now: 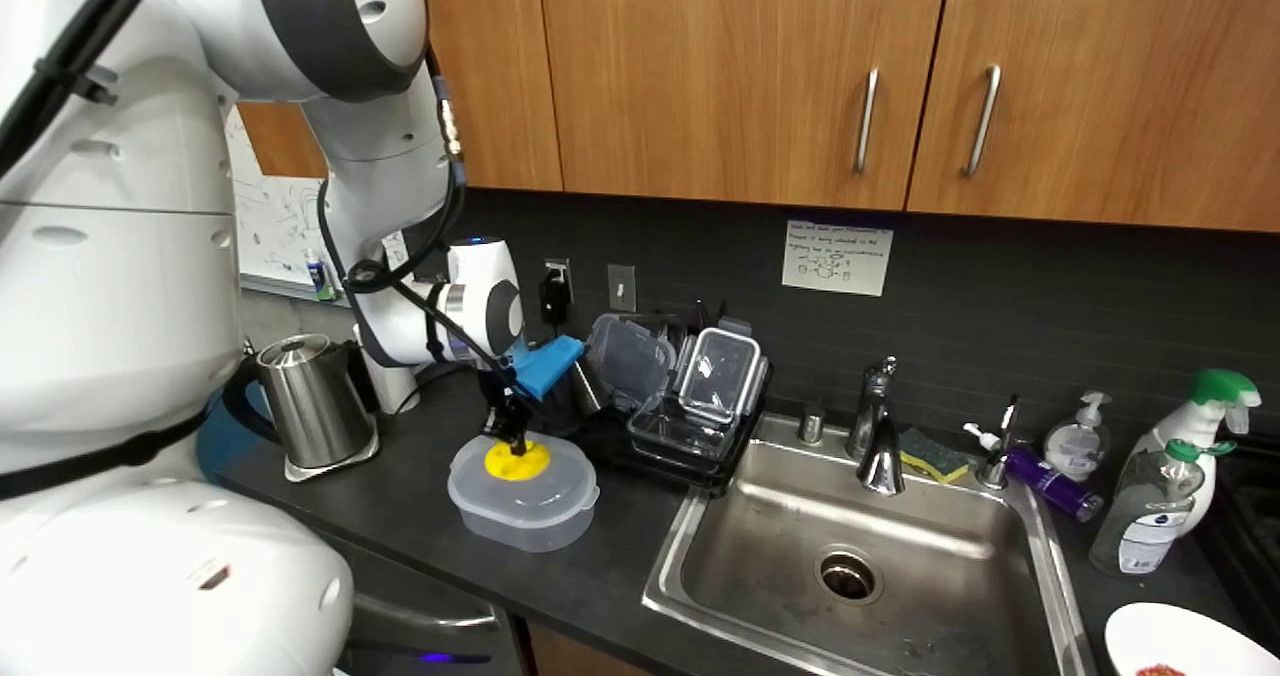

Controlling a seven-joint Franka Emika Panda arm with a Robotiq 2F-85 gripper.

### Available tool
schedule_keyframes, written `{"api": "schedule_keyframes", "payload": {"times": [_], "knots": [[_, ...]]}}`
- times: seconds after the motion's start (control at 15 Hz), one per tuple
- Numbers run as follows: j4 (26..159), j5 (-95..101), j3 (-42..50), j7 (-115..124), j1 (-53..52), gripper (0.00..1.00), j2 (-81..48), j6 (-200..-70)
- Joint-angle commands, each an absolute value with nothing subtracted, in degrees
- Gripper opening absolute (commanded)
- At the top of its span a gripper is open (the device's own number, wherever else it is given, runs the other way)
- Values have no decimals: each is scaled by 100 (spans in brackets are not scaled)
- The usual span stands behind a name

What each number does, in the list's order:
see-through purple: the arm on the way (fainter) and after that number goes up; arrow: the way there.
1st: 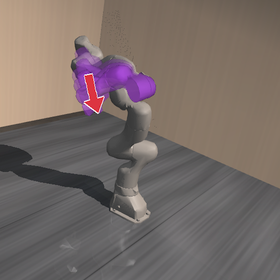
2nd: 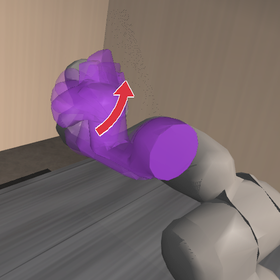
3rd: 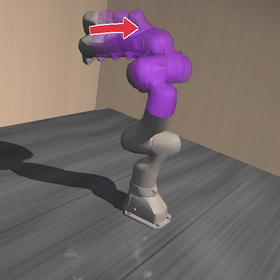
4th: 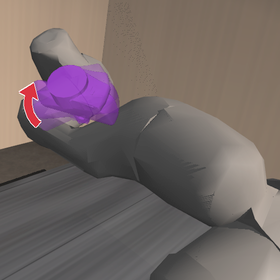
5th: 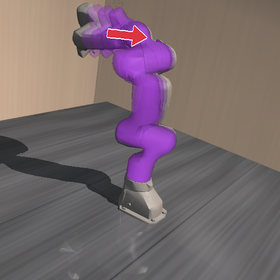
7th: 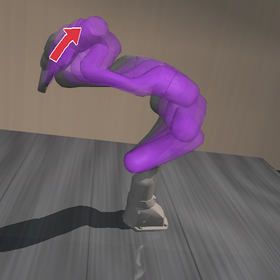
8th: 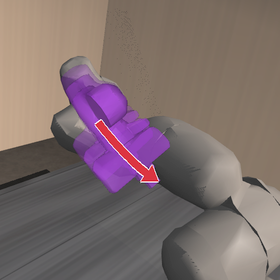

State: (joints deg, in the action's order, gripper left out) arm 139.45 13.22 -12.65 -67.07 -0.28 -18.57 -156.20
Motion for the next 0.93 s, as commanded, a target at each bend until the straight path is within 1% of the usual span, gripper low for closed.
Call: {"api": "schedule_keyframes", "payload": {"times": [0.0, 0.87], "knots": [[14092, 1159, -1304, -6781, -10, 0, -1780, -15739], [14572, 1170, -1350, -6569, -122, 0, -1333, -15897]]}}
